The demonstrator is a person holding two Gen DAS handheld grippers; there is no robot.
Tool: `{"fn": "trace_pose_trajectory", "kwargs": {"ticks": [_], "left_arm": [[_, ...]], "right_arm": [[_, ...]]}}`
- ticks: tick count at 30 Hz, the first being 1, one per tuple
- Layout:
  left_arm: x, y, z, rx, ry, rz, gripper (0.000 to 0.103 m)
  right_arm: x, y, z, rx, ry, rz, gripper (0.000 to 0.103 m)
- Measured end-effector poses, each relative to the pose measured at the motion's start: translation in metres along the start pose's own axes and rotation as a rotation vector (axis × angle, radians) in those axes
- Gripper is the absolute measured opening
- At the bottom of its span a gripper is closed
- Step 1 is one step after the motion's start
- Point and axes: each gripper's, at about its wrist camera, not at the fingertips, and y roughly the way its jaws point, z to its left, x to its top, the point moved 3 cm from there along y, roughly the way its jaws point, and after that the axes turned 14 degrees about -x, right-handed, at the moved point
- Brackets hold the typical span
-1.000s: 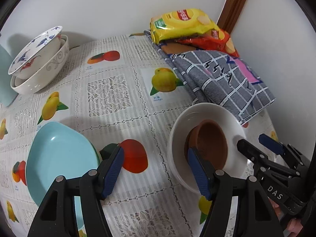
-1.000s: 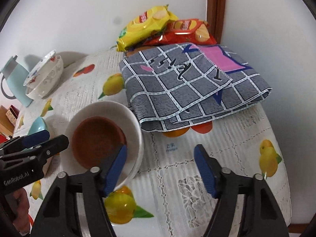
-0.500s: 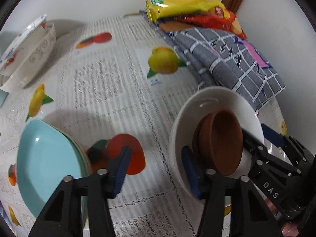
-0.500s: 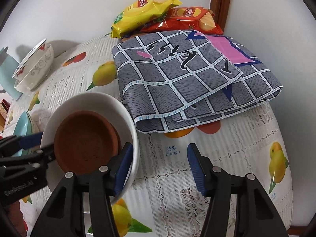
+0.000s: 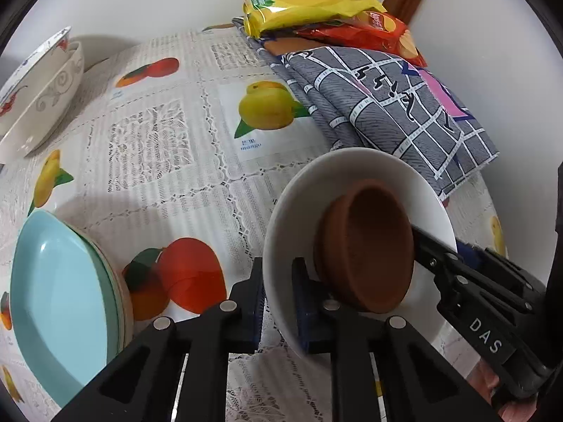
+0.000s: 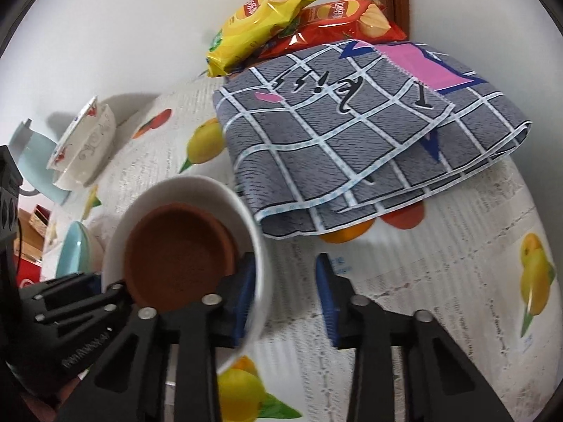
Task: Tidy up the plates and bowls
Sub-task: 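Lift the white bowl holding the brown bowls with both grippers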
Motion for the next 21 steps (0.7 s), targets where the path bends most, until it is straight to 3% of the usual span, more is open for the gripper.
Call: {"fn": "trace_pose_trajectory", "kwargs": {"ticks": [3,7,21], "left_arm": [[-0.001,-0.002,0.002,-0.024,-0.025,-0.015,0.014],[-0.002,-0.003,0.005,-0.047,-0.050,-0.028,0.013],[-0.028,-0.024,-0.001,-0.068,-0.065,-0.035,0.013]], "right_arm": [[-0.001,-0.001,0.005,0.033,0.018,0.011,0.011],[-0.004,-0.006,0.009,-0.004,0.011,-0.011,0.011],[-0.025,-0.029,0.010,-0.006,0.037,0.005,0.011]]}}
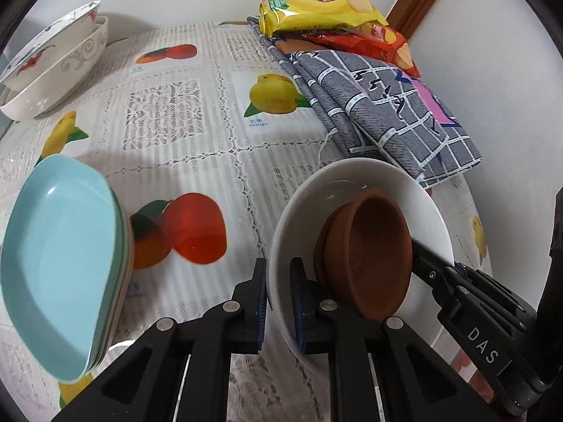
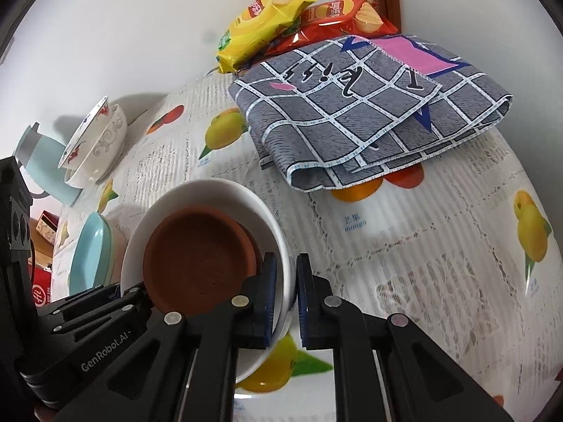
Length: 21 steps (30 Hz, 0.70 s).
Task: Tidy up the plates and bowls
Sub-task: 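Lift the white bowl holding the brown bowls with both grippers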
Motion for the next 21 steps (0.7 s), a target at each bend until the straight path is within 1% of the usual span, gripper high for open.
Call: {"fn": "trace_pose_trajectory", "kwargs": {"ticks": [14,21], "left_arm": [[-0.009,-0.049,-0.011,-0.001,0.032,-0.064,0.012],[-0.014,-0.063,-0.014,-0.003,0.040,-0.075,0.012]], "right_arm": [[-0.011,-0.048,0.008,0.016,0.003,-0.046,0.011],[-0.015,-0.068,0.012,0.015,0.007,-0.066,0.011]]}}
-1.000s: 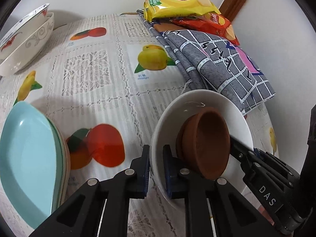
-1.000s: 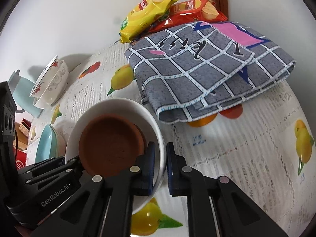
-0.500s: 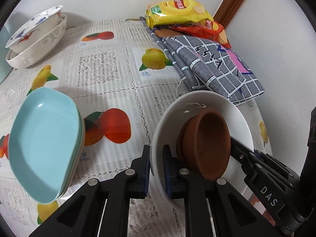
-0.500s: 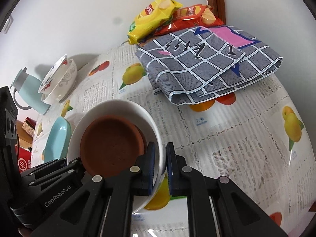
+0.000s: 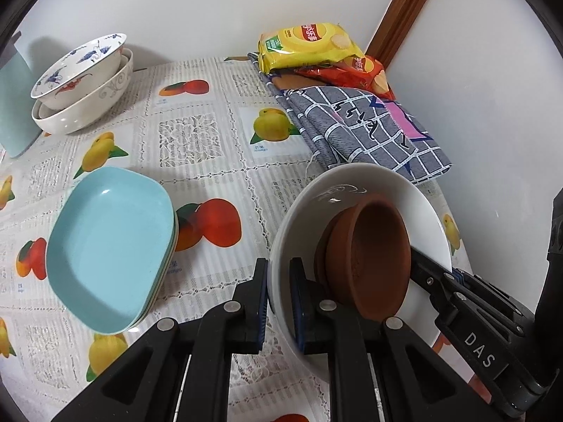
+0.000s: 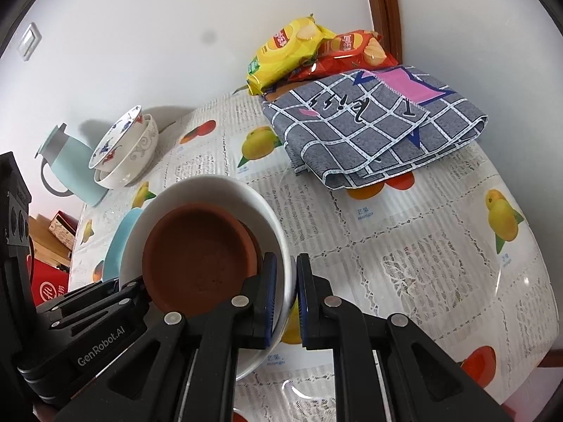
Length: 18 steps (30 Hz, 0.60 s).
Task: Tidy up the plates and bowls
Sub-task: 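Lift the white bowl holding the brown bowls with both grippers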
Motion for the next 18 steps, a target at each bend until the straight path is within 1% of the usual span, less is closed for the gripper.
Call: {"fn": "trace_pose_trajectory", "kwargs": {"ticks": [18], "left_arm": [[-0.009,-0.031,-0.010,0.000,0.028,-0.033,0.012]], "right_arm": [[-0.009,-0.034,0.002,0.013,0.017,-0.029,0.011]]}}
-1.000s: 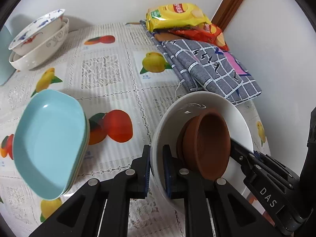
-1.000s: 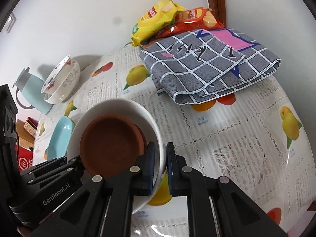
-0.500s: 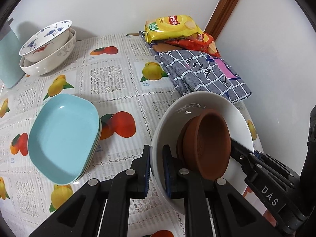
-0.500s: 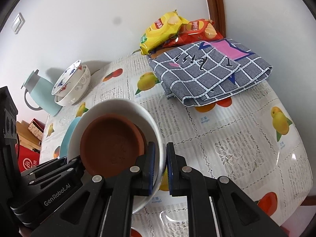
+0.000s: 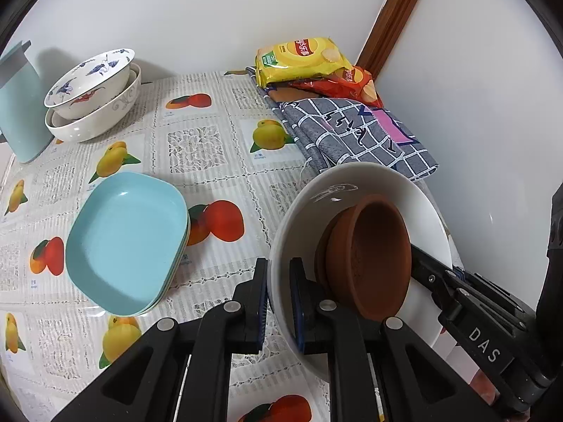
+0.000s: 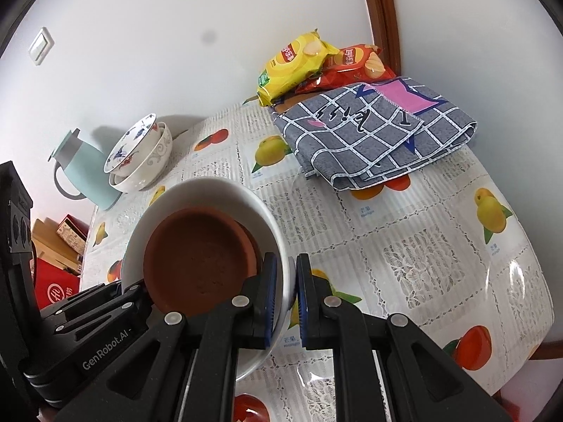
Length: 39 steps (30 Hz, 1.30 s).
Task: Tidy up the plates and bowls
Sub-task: 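Lift the white bowl holding the brown bowls with both grippers, then carry the white bowl and lower it onto the light-blue plate stack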
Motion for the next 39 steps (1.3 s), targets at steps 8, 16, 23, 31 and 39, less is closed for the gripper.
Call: {"fn": "trace_pose_trajectory", "kwargs": {"ticks": [8,16,23,31,39], "left_arm": [[-0.001,-0.005,-0.001,-0.001,0.006,-0.004,0.012],[0.000,-0.010,0.000,0.000,0.003,-0.010,0.012],[0.003,-0.017,0.005,-0.007,-0.009,-0.024,0.012],[0.004,-0.027,0.015,-0.006,-0.015,-0.033,0.012],[0.004,-0.036,0.030,-0.001,-0.030,-0.040,0.012]], "right_arm": [[-0.001,-0.007,0.002,-0.005,-0.006,-0.010,0.011],[-0.001,-0.009,0.006,-0.003,-0.010,-0.016,0.011],[0.001,-0.013,0.014,-0.001,-0.026,-0.030,0.011],[0.002,-0.014,0.025,0.004,-0.033,-0.037,0.011],[-0.001,-0.013,0.040,0.013,-0.046,-0.036,0.011]]}}
